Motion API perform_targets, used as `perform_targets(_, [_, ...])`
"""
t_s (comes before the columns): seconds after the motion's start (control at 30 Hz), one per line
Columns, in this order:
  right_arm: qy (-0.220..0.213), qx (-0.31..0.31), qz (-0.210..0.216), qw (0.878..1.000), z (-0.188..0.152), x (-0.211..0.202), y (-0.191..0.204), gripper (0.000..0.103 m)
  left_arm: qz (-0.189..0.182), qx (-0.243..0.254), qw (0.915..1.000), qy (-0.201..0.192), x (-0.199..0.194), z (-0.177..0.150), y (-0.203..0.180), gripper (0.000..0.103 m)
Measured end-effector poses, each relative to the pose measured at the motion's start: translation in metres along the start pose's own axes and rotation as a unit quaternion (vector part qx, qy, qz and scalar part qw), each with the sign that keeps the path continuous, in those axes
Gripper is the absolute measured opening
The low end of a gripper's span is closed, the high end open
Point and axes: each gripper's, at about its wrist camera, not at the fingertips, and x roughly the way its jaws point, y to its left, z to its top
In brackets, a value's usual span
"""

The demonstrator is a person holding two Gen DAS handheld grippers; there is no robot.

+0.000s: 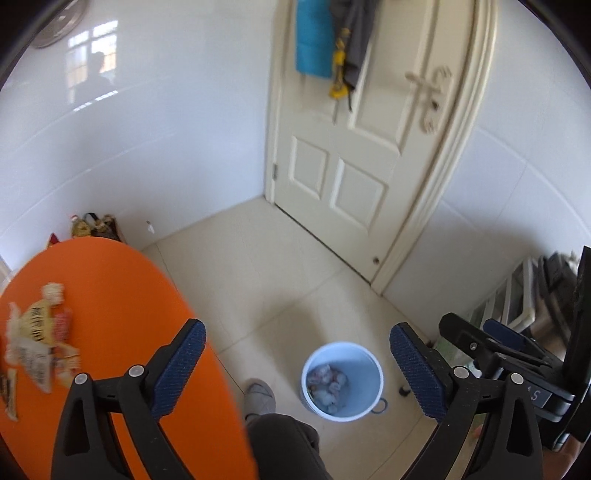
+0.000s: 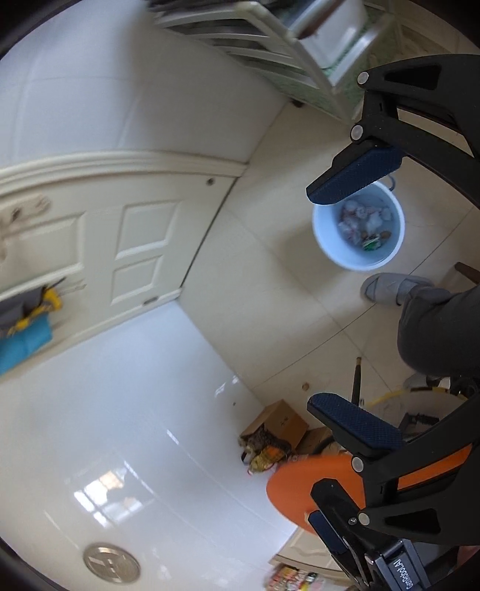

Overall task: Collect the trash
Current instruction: 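Return both tools from the bucket to the orange table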

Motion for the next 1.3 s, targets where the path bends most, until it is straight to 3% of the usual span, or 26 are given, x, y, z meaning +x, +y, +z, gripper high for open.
perform_targets(0.3, [-0.053, -0.074, 0.045, 0.995, 0.004, -0.051, 0.094, 0.103, 0.047, -0.044, 0.9939, -0.09, -0.133, -0.043, 0.069, 0.099])
perform_targets(0.6, [-0.095, -0.157, 0.106, 0.977, -0.013, -0.088, 0.197, 0.103, 0.108, -0.097, 0.9773, -0.154, -0.252, -0.118, 0.106, 0.101])
perform_targets(0.7, [-0.101, -0.188, 0.132, 0.968, -0.021, -0.098, 0.233, 0.103, 0.134, -0.12, 0.9677, -0.177, -0.291, -0.147, 0.119, 0.102])
perform_targets(1.0, [-0.108, -0.265, 0.188, 0.939, -0.047, -0.113, 0.322, 0.103, 0.209, -0.186, 0.9383, -0.204, -0.353, -0.224, 0.139, 0.102])
perform_targets(1.2, [-0.104, -0.297, 0.204, 0.927, -0.063, -0.112, 0.352, 0.103, 0.237, -0.209, 0.9269, -0.202, -0.361, -0.25, 0.14, 0.102])
perform_targets(1.3, [-0.098, -0.309, 0.202, 0.924, -0.069, -0.103, 0.361, 0.103, 0.241, -0.218, 0.9255, -0.194, -0.35, -0.248, 0.142, 0.102])
